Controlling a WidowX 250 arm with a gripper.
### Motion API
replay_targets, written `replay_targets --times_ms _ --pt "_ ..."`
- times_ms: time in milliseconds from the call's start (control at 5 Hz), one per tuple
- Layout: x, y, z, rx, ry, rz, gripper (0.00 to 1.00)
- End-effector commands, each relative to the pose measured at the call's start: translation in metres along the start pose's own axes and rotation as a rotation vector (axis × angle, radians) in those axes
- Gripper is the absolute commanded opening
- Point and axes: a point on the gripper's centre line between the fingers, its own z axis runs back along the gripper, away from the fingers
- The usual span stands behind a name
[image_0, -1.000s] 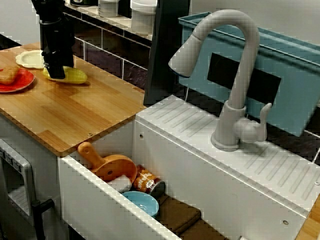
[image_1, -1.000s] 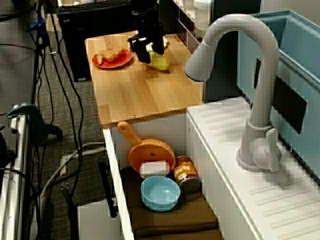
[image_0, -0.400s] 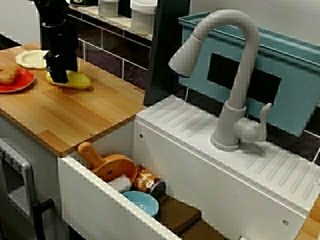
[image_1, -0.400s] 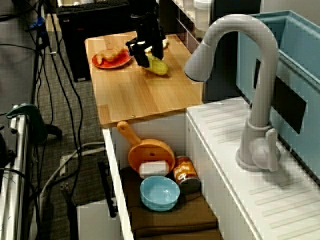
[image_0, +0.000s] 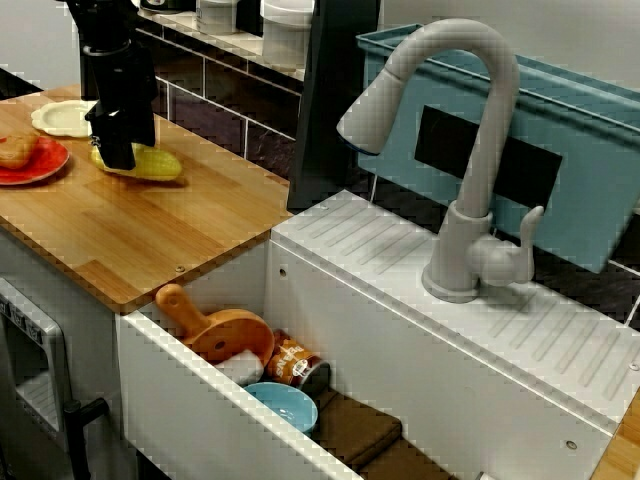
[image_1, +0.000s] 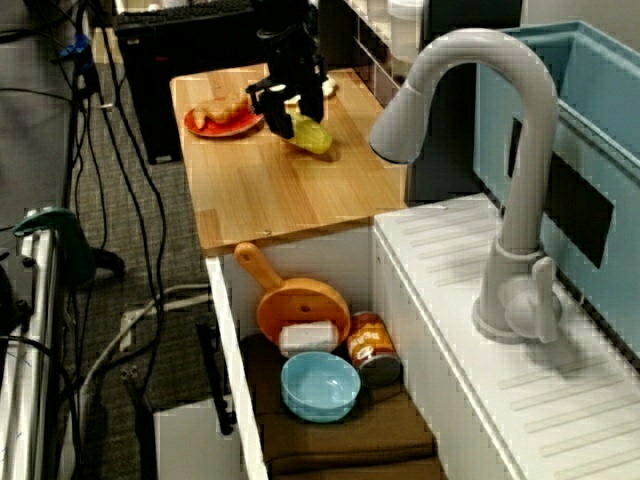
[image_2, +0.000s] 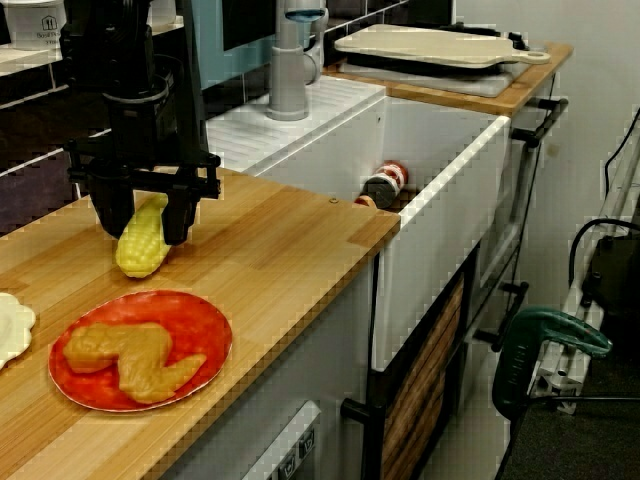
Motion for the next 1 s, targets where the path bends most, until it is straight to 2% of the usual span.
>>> replay_targets --times_ms 0,800 --pt "0.008 -0.005 0.037 0.086 0.008 -0.041 0.00" --pt "0.039 -0.032 0.036 0.098 0.029 -0.111 0.00"
